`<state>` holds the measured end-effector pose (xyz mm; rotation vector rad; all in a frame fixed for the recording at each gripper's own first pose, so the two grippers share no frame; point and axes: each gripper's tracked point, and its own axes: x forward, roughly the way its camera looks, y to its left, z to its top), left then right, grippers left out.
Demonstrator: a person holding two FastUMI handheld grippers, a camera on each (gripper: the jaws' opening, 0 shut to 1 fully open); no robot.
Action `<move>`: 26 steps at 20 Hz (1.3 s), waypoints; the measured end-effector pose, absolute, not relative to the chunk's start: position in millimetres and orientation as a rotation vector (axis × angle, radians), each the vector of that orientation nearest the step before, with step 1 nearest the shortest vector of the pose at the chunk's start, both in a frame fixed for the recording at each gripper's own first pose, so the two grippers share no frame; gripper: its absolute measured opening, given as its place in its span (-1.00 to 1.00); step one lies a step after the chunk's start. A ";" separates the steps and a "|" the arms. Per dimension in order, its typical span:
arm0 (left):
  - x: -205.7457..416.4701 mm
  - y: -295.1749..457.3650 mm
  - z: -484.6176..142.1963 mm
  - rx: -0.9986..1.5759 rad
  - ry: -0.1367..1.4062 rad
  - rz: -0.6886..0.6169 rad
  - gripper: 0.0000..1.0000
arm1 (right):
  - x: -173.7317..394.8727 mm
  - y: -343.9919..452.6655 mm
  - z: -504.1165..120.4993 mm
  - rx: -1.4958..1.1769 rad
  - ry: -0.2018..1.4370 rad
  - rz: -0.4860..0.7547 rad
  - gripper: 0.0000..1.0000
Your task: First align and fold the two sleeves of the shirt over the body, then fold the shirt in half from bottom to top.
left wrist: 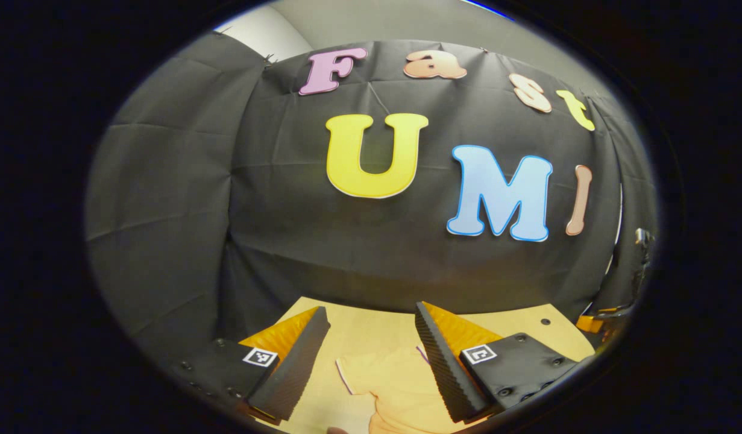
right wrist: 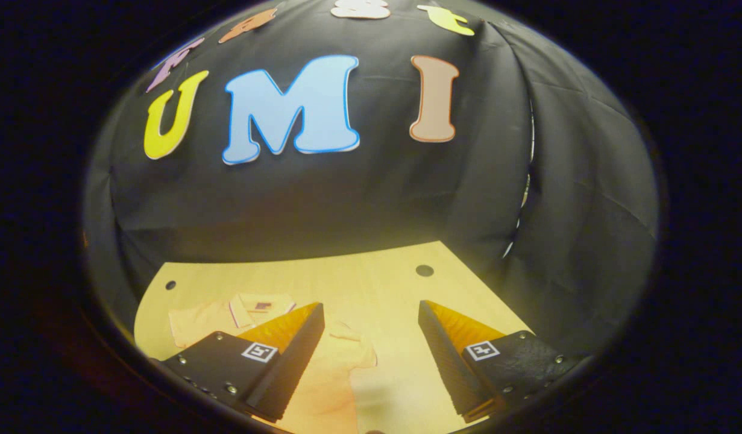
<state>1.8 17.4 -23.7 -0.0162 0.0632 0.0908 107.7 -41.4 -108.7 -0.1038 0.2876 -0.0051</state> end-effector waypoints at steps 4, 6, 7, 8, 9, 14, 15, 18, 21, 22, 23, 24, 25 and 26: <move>3.8 20.9 -31.5 -0.008 0.084 0.107 0.91 | 139.5 -53.1 -167.2 -0.116 0.432 -0.007 0.95; 4.5 22.5 -36.6 -0.002 0.099 0.117 0.92 | 153.4 -54.0 -191.9 -0.134 0.489 0.002 0.94; 6.0 23.3 -38.6 0.001 0.106 0.121 0.91 | 160.0 -54.4 -203.5 -0.141 0.517 0.009 0.92; 6.3 25.9 -43.0 0.003 0.113 0.126 0.91 | 167.2 -53.8 -216.1 -0.147 0.541 0.016 0.89; 6.7 28.5 -44.9 0.006 0.119 0.132 0.91 | 174.2 -53.3 -226.9 -0.153 0.576 0.025 0.92; 12.0 29.9 -46.8 0.018 0.135 0.153 0.92 | 199.2 -53.8 -284.4 -0.158 0.696 0.026 0.65; 14.4 30.3 -48.5 0.019 0.139 0.155 0.92 | 202.5 -52.8 -292.5 -0.159 0.718 0.032 0.65; 18.2 27.9 -52.3 0.022 0.154 0.162 0.92 | 204.8 -53.0 -310.6 -0.138 0.779 0.030 0.58; 22.4 24.7 -54.8 0.024 0.162 0.164 0.89 | 210.8 -48.2 -323.1 -0.122 0.801 0.054 0.35; 24.5 22.7 -55.7 0.026 0.164 0.163 0.89 | 208.3 -46.2 -320.5 -0.119 0.803 0.055 0.08; 25.8 20.6 -56.1 0.027 0.167 0.162 0.89 | 208.1 -44.4 -320.4 -0.115 0.803 0.065 -0.12; 26.2 19.1 -58.6 0.026 0.170 0.160 0.89 | 206.2 -43.0 -318.8 -0.112 0.809 0.075 -0.30; 27.6 18.9 -59.4 0.026 0.172 0.158 0.89 | 206.3 -40.1 -317.7 -0.106 0.809 0.082 -0.48; 27.2 17.0 -60.4 0.027 0.172 0.158 0.89 | 206.3 -39.0 -320.2 -0.107 0.816 0.085 -0.78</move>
